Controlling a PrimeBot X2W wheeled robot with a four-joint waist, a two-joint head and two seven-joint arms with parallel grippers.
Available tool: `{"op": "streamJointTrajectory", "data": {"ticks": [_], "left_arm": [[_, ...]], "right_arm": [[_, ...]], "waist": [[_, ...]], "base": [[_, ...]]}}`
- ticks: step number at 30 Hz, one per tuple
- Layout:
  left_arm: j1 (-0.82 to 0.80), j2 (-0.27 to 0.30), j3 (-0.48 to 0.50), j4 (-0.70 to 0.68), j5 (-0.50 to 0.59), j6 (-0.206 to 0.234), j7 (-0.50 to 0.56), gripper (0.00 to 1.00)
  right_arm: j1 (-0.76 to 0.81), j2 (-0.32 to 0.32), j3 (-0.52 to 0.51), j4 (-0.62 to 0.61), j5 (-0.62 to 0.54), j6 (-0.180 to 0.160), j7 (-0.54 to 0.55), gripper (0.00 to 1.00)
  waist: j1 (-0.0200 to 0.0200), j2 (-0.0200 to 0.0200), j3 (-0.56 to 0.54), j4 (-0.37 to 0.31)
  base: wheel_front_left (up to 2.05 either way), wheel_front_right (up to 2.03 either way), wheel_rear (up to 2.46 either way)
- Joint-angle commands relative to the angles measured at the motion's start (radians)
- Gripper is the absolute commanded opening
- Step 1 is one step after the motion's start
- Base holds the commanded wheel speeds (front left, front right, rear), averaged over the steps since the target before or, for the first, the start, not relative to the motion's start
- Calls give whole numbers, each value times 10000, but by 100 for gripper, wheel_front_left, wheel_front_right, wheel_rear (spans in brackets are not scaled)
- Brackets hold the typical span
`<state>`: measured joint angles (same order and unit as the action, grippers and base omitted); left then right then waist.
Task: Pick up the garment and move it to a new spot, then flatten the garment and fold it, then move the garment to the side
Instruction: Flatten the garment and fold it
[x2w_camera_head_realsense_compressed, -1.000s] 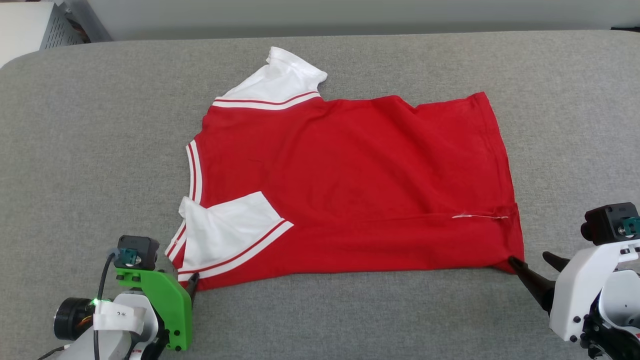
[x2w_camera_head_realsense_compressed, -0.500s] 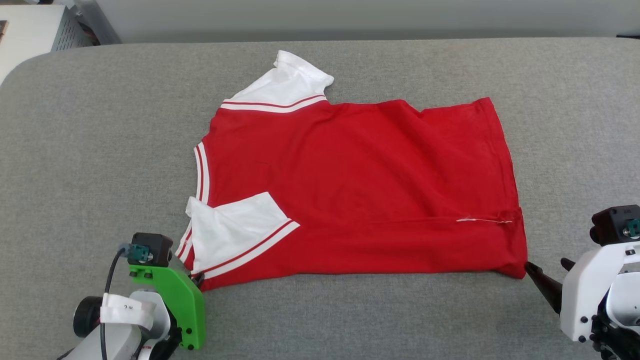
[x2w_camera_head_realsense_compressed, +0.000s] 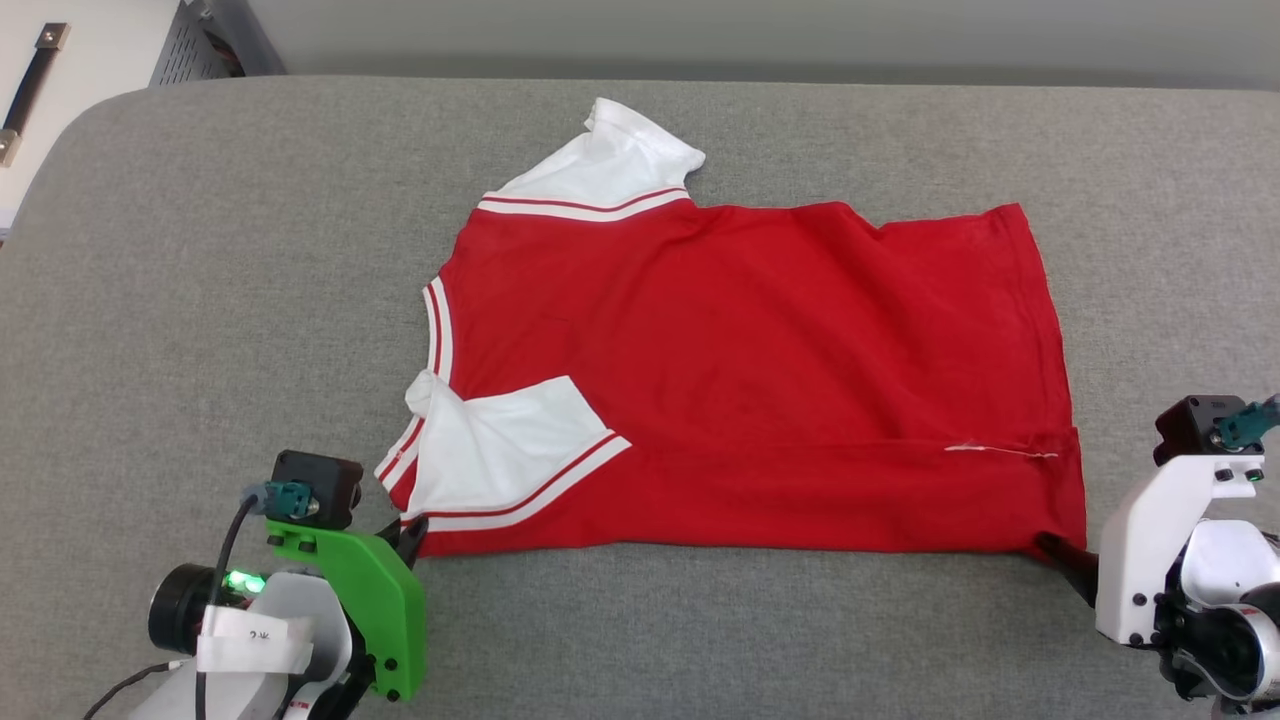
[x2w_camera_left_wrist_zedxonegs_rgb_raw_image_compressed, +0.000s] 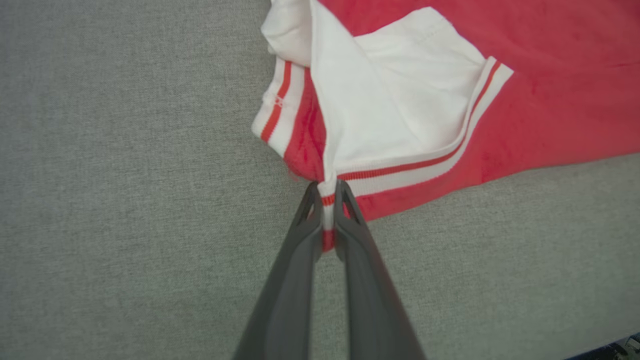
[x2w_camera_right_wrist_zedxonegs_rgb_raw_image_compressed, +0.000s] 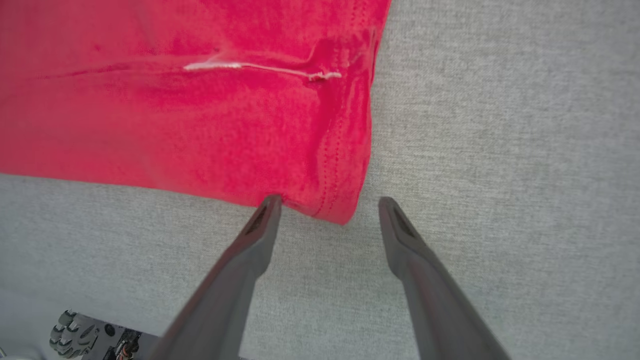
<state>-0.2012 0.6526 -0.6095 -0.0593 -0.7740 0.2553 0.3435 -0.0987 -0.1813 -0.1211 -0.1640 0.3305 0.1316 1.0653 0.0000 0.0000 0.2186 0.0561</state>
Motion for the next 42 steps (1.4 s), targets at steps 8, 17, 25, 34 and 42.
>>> {"op": "streamJointTrajectory", "data": {"ticks": [8, 17, 25, 34, 42], "left_arm": [[-76, 130, -95, -273, 180, 42, 143, 0], [-197, 100, -167, -223, 121, -13, 276, 0], [-265, 109, -199, -76, 72, -89, 305, 0], [-23, 165, -248, -46, -112, -36, 448, 0], [536, 274, -371, -113, -353, 102, 663, 0]], "right_arm": [[-519, 74, 105, 912, -340, -9, -226, 100], [-533, -21, 516, 1564, -157, -9, -176, 100], [-533, -204, 472, 1808, 220, -9, -288, 0], [-229, -473, 368, 1636, 448, -9, -189, 0], [445, -639, 248, 1313, 635, -9, -57, 0]], "waist": [[0, 0, 418, 179], [0, 0, 660, 225], [0, 0, 590, 221], [0, 0, -13, 180], [0, 0, -618, 224]], "base": [[0, 0, 0], [0, 0, 0], [0, 0, 0], [0, 0, 0], [0, 0, 0]]}}
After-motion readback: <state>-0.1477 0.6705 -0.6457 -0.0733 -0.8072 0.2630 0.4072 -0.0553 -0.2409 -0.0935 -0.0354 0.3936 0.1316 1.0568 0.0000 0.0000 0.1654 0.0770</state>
